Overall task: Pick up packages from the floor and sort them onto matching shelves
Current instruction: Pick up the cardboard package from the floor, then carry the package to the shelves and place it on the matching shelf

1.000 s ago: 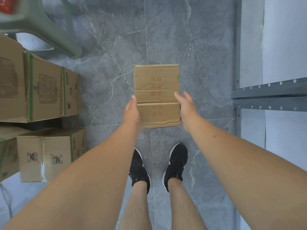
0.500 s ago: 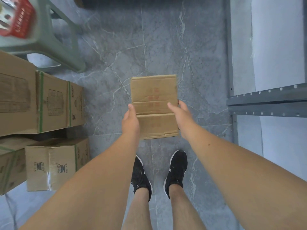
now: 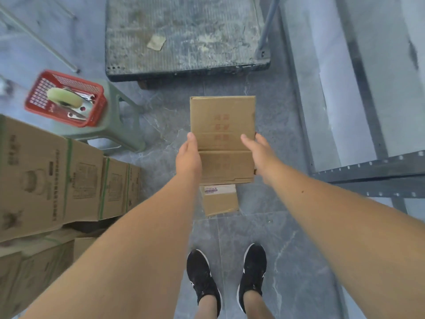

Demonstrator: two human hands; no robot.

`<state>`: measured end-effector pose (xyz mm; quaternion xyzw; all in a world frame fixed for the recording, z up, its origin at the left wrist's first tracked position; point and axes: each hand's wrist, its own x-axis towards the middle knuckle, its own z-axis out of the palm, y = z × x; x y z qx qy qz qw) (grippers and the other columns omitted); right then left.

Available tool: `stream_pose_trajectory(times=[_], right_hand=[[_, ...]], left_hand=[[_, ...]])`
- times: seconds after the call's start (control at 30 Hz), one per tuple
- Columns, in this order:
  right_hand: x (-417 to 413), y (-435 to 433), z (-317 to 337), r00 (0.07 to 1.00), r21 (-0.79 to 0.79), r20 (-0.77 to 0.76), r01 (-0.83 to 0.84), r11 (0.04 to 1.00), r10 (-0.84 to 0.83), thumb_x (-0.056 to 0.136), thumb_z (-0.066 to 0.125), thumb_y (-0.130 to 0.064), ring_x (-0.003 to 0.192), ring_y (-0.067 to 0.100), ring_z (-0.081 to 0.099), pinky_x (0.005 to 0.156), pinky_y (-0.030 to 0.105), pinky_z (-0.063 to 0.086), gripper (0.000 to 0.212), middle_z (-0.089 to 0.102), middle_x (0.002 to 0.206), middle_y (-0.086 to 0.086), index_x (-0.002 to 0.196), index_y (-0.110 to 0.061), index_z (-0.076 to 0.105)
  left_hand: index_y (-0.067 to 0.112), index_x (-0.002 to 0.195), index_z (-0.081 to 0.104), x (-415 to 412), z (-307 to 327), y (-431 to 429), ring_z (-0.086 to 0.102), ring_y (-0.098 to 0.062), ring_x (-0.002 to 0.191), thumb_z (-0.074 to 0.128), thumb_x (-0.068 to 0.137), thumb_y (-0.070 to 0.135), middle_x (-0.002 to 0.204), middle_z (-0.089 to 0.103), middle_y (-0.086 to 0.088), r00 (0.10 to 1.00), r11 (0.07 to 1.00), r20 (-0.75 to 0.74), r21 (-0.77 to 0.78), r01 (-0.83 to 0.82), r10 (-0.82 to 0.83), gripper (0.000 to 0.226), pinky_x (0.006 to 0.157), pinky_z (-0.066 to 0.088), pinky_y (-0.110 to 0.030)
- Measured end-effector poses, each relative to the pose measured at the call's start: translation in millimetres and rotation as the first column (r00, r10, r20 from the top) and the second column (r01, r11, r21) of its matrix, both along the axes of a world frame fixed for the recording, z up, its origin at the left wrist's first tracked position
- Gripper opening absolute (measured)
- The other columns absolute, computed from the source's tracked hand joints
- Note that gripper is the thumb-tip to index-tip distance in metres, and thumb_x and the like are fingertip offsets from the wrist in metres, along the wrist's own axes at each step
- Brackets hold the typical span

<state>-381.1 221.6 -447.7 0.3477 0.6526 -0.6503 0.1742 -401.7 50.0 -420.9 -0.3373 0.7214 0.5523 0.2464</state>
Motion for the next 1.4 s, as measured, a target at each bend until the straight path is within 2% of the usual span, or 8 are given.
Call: stream_pose_trajectory(times=[0.13,0.4,0.57,0.73,0.83,0.97,1.13,1.4], right_hand=[[-39.1,3.6,62.1,0.992,0.019,-0.126,-0.015,1.0,0.017,0.065,0.069,-0.077,0.143,0.022,0.059,0.124,0.054,0.044,0.108,0.062,0.155,-0.008,0.16,-0.03,0.051],[-86.3,-19.9,195.9,0.957,0.031,-0.29,-0.025,0.999,0.033,0.105,0.062,-0.053,0.164,0.022,0.03,0.131,0.043,0.026,0.085,0.031,0.179,-0.004,0.174,-0.022,0.023],[-101.3,-33.8,286.8,0.912,0.042,-0.405,-0.058,0.997,0.07,0.108,0.059,-0.05,0.155,0.013,0.036,0.129,0.041,0.026,0.076,0.039,0.167,-0.014,0.172,-0.022,0.03],[-116.3,-32.8,384.7,0.838,0.111,-0.531,-0.074,0.991,0.122,0.105,0.059,-0.055,0.147,0.015,0.046,0.118,0.037,0.035,0.071,0.051,0.164,-0.009,0.167,-0.024,0.042],[-123.5,-31.6,448.8,0.797,0.149,-0.586,-0.068,0.986,0.144,0.109,0.056,-0.05,0.14,0.015,0.051,0.11,0.034,0.035,0.061,0.057,0.156,-0.008,0.163,-0.022,0.048],[-128.4,-30.6,534.5,0.732,0.173,-0.671,0.0,0.985,0.118,0.084,0.059,-0.074,0.145,0.024,0.056,0.123,0.049,0.042,0.093,0.059,0.16,0.0,0.16,-0.022,0.052],[-124.6,-25.5,637.5,0.642,0.128,-0.765,0.071,0.989,0.053,0.077,0.061,-0.069,0.123,0.033,0.071,0.114,0.054,0.053,0.082,0.076,0.134,0.008,0.141,-0.017,0.071],[-88.8,-19.5,787.4,0.605,0.102,-0.795,0.061,0.993,0.044,0.095,0.061,-0.068,0.135,0.032,0.063,0.119,0.055,0.048,0.071,0.066,0.148,0.006,0.148,-0.021,0.062]], left_hand=[[0.022,0.163,0.042,-30.1,59.0,-0.7,0.04,-0.026,0.152,0.022,0.112,0.059,0.167,0.043,-0.003,0.993,0.999,-0.118,-0.046,0.004,-0.01,0.066,0.123,0.029,-0.044],[0.023,0.165,0.039,-79.0,182.9,-23.5,0.036,-0.026,0.156,0.025,0.112,0.06,0.17,0.039,-0.001,0.954,0.994,-0.293,-0.067,-0.088,0.065,0.066,0.124,0.026,-0.044],[0.024,0.162,0.044,-92.4,265.2,-40.6,0.04,-0.028,0.154,0.026,0.109,0.065,0.165,0.045,-0.002,0.921,0.993,-0.379,-0.029,-0.112,0.093,0.069,0.125,0.028,-0.045],[0.037,0.15,0.058,-106.3,345.5,-58.8,0.056,-0.025,0.141,0.031,0.064,0.098,0.151,0.062,0.007,0.866,0.991,-0.483,0.098,-0.094,0.13,0.109,0.119,0.042,-0.056],[0.034,0.151,0.056,-111.1,409.7,-60.3,0.056,-0.025,0.14,0.033,0.063,0.097,0.15,0.061,0.005,0.825,0.986,-0.549,0.157,-0.056,0.134,0.111,0.119,0.042,-0.056],[0.036,0.143,0.064,-133.9,480.6,-66.0,0.06,-0.028,0.138,0.04,0.061,0.1,0.147,0.066,0.004,0.763,0.978,-0.628,0.207,-0.027,0.154,0.107,0.116,0.046,-0.056],[0.041,0.133,0.069,-138.1,583.6,-67.8,0.063,-0.029,0.133,0.039,0.056,0.108,0.141,0.069,0.006,0.692,0.979,-0.708,0.202,0.011,0.138,0.106,0.112,0.048,-0.059],[0.042,0.133,0.069,-73.8,745.4,-56.2,0.066,-0.024,0.122,0.042,0.077,0.092,0.131,0.072,0.008,0.55,0.962,-0.825,0.238,0.135,0.127,0.08,0.111,0.05,-0.051]])
